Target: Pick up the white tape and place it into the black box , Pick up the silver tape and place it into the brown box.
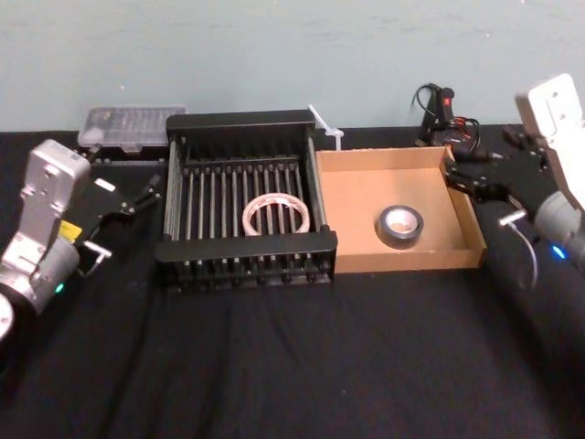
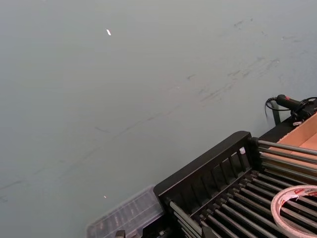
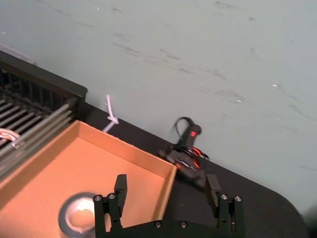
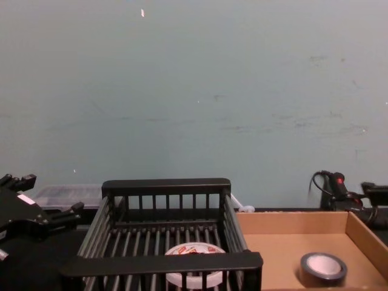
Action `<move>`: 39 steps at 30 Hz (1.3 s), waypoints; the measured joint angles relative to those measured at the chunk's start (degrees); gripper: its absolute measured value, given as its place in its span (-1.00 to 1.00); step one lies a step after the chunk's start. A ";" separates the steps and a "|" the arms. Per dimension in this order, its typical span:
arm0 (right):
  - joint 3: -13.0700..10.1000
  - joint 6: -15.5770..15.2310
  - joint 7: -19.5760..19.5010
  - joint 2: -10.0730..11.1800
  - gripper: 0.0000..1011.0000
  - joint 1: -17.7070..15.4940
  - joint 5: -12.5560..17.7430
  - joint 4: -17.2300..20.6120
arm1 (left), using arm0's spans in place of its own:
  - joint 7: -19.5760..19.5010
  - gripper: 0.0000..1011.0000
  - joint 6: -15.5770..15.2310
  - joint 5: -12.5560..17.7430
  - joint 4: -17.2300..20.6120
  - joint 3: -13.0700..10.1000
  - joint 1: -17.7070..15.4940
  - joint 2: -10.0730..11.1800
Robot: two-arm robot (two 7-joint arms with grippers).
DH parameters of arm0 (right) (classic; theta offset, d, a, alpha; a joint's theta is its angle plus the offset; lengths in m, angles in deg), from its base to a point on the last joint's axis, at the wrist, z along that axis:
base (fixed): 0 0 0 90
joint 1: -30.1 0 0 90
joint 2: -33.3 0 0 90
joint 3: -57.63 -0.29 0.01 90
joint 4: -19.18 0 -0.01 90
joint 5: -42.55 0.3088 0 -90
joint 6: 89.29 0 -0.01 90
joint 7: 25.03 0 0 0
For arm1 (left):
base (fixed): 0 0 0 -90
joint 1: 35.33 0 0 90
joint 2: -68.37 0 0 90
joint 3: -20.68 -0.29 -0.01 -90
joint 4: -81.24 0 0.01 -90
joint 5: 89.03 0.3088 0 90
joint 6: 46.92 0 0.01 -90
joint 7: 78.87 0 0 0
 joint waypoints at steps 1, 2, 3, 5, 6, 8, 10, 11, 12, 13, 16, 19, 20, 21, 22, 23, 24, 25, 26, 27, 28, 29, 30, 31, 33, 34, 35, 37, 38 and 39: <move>-0.22 0.24 -0.37 0.09 0.98 -0.58 -0.30 0.35 | 0.00 0.98 0.00 0.00 0.00 0.00 0.00 0.00; -0.58 0.84 -1.12 0.14 0.98 -1.66 -0.96 0.87 | 0.00 0.98 0.00 0.00 0.00 0.00 0.00 0.00; -0.58 0.84 -1.12 0.14 0.98 -1.66 -0.96 0.87 | 0.00 0.98 0.00 0.00 0.00 0.00 0.00 0.00; -0.90 1.91 -2.35 0.04 0.98 -3.17 -2.07 1.28 | 0.00 0.98 0.00 0.00 0.00 0.00 -0.01 0.00; -0.94 2.23 -2.68 -0.06 0.98 -3.55 -2.38 1.29 | 0.00 0.98 0.00 0.00 0.00 0.00 0.00 0.00; -1.00 3.06 -3.59 -0.35 0.98 -4.37 -3.27 1.27 | 0.00 0.98 0.00 0.00 0.00 0.00 0.00 0.00; -0.96 4.98 -5.27 -0.90 0.98 -5.46 -4.90 0.74 | 0.00 0.98 0.00 0.00 0.00 0.00 0.00 0.00; -0.93 6.20 -6.07 -1.29 0.98 -6.03 -5.74 0.16 | 0.00 0.98 0.00 0.00 0.00 0.00 0.00 0.00; -0.93 6.68 -6.34 -1.48 0.98 -6.20 -6.02 -0.10 | 0.00 0.98 0.00 0.00 0.00 0.00 0.00 0.00; -0.93 7.80 -6.91 -1.88 0.98 -6.55 -6.69 -0.76 | 0.00 0.98 0.00 0.00 0.00 0.00 0.00 0.00; -1.04 8.90 -7.20 -2.40 0.98 -6.84 -7.11 -1.64 | 0.00 0.98 0.00 0.00 0.00 0.00 0.00 0.00; -1.32 9.61 -7.15 -2.98 0.98 -6.92 -7.28 -2.76 | 0.00 0.98 0.00 0.00 0.00 0.00 0.00 0.00; -1.44 9.69 -7.05 -3.16 0.98 -6.92 -7.28 -3.04 | 0.00 0.98 0.00 0.00 0.00 0.00 0.00 0.00; -1.58 9.75 -6.88 -3.41 0.98 -6.93 -7.28 -3.35 | 0.00 0.98 0.00 0.00 0.00 0.00 0.00 0.00; -1.79 9.84 -6.63 -3.65 0.98 -6.96 -7.28 -3.64 | 0.00 0.98 0.00 0.00 0.00 0.00 0.00 0.00; -1.94 9.93 -6.44 -3.76 0.98 -6.98 -7.27 -3.73 | 0.00 0.98 0.00 0.00 0.00 0.00 0.00 0.00; -2.09 10.08 -6.20 -3.83 0.98 -7.01 -7.23 -3.82 | 0.00 0.98 0.00 0.00 0.00 0.00 0.00 0.00; -2.27 10.28 -5.94 -3.90 0.98 -7.05 -7.17 -3.87 | 0.00 0.98 0.00 0.00 0.00 0.00 0.00 0.00; -2.56 10.62 -5.55 -4.00 0.98 -7.13 -6.96 -3.98 | 0.00 0.98 0.00 0.00 0.00 0.00 0.00 0.00; -2.55 10.62 -5.54 -4.00 0.98 -7.13 -6.96 -3.98 | 0.00 0.98 0.00 0.00 0.00 0.00 0.00 0.00; -2.55 10.62 -5.55 -4.00 0.98 -7.13 -6.96 -3.98 | 0.00 0.98 0.00 0.00 0.00 0.00 0.00 0.00; -2.52 10.62 -5.56 -3.99 0.98 -7.13 -6.96 -3.98 | 0.00 0.98 0.00 0.00 0.00 0.00 0.00 0.00; -2.50 10.61 -5.57 -3.99 0.98 -7.13 -6.96 -3.98 | 0.00 0.98 0.00 0.00 0.00 0.00 0.00 0.00; -2.48 10.61 -5.59 -3.98 0.98 -7.13 -6.96 -3.98 | 0.00 0.98 0.00 0.00 0.00 0.00 0.00 0.00; -2.43 10.56 -5.63 -3.97 0.98 -7.13 -6.96 -3.97 | 0.00 0.98 0.00 0.00 0.00 0.00 0.00 0.00; -2.41 10.54 -5.64 -3.96 0.98 -7.13 -6.96 -3.96 | 0.00 0.98 0.00 0.00 0.00 0.00 0.00 0.00; -2.39 10.52 -5.66 -3.96 0.98 -7.12 -6.96 -3.95 | 0.00 0.98 0.00 0.00 0.00 0.00 0.00 0.00; -2.36 10.47 -5.70 -3.95 0.98 -7.12 -6.96 -3.94 | 0.00 0.98 0.00 0.00 0.00 0.00 0.00 0.00; -2.35 10.46 -5.72 -3.95 0.98 -7.11 -6.96 -3.94 | 0.00 0.98 0.00 0.00 0.00 0.00 0.00 0.00; -2.32 10.43 -5.75 -3.94 0.98 -7.11 -6.96 -3.93 | 0.00 0.98 0.00 0.00 0.00 0.00 0.00 0.00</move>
